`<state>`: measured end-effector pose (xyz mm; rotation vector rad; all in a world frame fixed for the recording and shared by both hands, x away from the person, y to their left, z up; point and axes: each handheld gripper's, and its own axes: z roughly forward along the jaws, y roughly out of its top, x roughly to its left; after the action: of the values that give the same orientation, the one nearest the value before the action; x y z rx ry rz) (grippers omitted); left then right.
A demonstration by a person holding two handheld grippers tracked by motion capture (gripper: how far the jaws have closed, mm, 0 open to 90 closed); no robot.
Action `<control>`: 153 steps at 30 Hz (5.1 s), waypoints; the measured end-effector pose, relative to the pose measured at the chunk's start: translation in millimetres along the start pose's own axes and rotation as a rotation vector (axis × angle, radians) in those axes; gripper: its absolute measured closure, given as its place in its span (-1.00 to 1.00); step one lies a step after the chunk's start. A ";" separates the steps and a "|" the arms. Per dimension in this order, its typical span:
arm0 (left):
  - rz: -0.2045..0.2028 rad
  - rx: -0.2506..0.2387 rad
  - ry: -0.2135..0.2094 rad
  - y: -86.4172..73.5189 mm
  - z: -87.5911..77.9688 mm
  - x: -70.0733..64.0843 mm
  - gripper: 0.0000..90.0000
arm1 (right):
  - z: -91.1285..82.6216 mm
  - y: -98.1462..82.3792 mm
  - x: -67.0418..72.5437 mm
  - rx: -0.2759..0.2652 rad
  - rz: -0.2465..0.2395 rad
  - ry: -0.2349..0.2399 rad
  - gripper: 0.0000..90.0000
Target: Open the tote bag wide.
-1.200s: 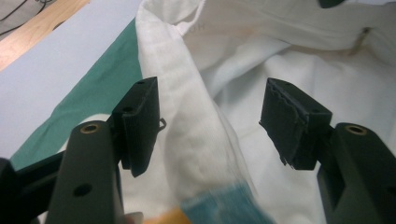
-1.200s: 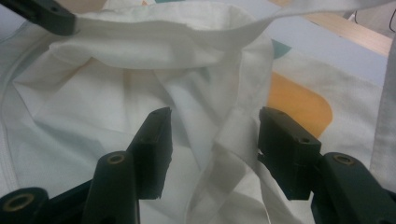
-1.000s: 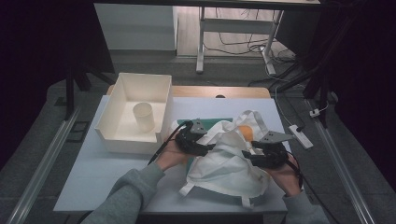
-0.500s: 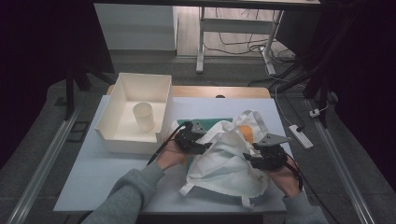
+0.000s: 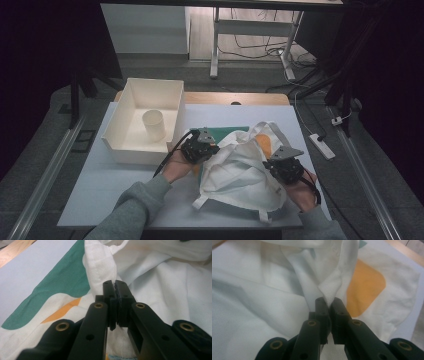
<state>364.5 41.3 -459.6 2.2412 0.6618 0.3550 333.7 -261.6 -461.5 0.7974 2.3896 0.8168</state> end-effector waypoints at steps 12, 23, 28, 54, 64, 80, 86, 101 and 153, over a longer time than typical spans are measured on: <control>-0.019 -0.077 -0.011 -2.4 -31.7 3.2 0.95 | -42.2 4.2 -22.6 -0.135 0.070 -0.028 0.92; -0.056 -0.081 0.000 -2.4 -31.2 13.2 0.95 | -50.1 -9.8 -63.5 -0.205 0.208 -0.072 0.92; -0.018 -0.054 0.044 2.8 -23.5 3.6 0.95 | -24.8 -14.6 -81.8 -0.175 0.258 -0.080 0.92; -0.074 0.039 0.058 -2.7 26.3 16.6 0.92 | 44.0 -30.9 -107.3 -0.038 0.334 -0.067 0.87; -0.079 -0.004 0.013 -2.2 19.6 15.8 0.40 | -20.9 -21.3 -96.6 -0.010 0.325 0.068 -0.03; -0.056 -0.095 -0.015 3.7 -7.3 4.0 -0.01 | -25.2 20.7 -20.9 -0.085 0.059 0.194 -0.11; -0.051 -0.103 -0.030 3.8 -11.3 2.6 -0.02 | 3.9 19.1 -4.9 0.002 -0.011 0.186 -0.04; -0.052 -0.102 -0.043 3.3 -10.5 2.5 -0.03 | -15.5 34.0 -15.1 -0.122 -0.037 0.059 0.87; -0.032 -0.092 -0.035 -0.3 -8.6 2.2 -0.05 | 27.2 72.6 -63.3 -0.266 0.134 0.072 0.14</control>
<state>362.4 47.8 -454.0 2.1420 0.6496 0.3230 421.6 -245.6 -416.2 0.8363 2.2427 1.2067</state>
